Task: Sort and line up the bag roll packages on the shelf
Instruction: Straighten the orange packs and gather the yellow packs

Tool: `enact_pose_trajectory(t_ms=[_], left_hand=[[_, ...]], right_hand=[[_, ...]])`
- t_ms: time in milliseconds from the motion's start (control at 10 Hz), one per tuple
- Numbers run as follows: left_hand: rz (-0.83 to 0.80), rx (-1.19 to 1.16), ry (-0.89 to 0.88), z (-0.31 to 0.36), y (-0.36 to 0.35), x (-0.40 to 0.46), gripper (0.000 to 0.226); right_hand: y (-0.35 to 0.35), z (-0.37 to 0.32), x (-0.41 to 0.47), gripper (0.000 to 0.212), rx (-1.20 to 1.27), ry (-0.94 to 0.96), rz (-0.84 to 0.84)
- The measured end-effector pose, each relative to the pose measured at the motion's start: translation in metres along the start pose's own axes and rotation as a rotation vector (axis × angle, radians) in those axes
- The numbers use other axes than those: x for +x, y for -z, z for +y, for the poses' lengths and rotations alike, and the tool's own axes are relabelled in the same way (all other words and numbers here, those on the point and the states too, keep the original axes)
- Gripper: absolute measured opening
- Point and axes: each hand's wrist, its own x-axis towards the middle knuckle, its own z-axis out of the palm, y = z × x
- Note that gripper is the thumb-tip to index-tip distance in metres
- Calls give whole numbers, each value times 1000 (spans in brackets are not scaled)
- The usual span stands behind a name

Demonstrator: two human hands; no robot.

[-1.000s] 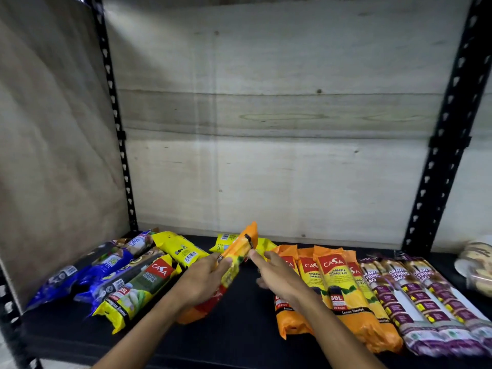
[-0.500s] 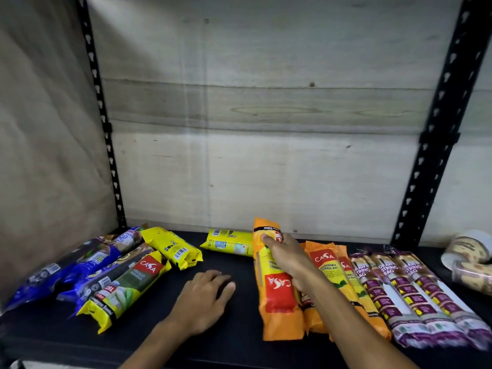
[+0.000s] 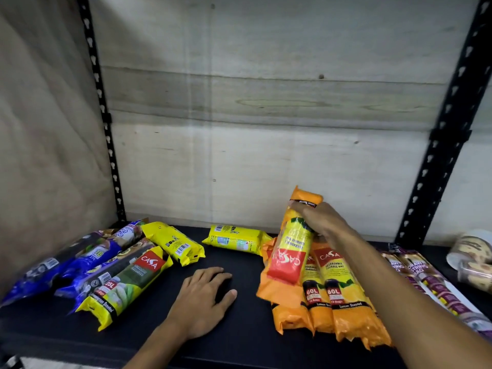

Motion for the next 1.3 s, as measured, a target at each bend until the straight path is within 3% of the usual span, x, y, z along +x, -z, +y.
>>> enact_pose_trajectory(t_ms=[100,200,300,400,500,600,800,1000,1200,1300], left_hand=[[12,-12,-2,-2,-2,1,54],[17,-21,-7,-3,-3,2,62],[30,-31,-15,-3,-3,2,72],[34,-37,-11,-3,-4,2,58],[34,-40,-9,-4,-4,2,58],[39,-36,-8,-3,-3,1,53],[44,-42,-6,-2,-2,1,52],[40,-39,-2,-3,-3,2,52],[45,-41,-5,-2,-3,2,52],[54,-40,-6,-2,-3,2,51]], right_hand=[[13,-6,6,42,147,-5,124],[29,-4,5,62,202,-8,193],[43,0,-2,51,281,-25,236],[51,7,-9,36,376,-110,231],[54,15,-14,37,382,-209,233],[53,24,-22,36,371,-246,208],[36,39,-54,10,370,-319,81],[14,40,-81,9,31,-229,-54],[-12,46,-86,71,-397,-91,-133],[-24,52,-88,81,-764,-47,-117]])
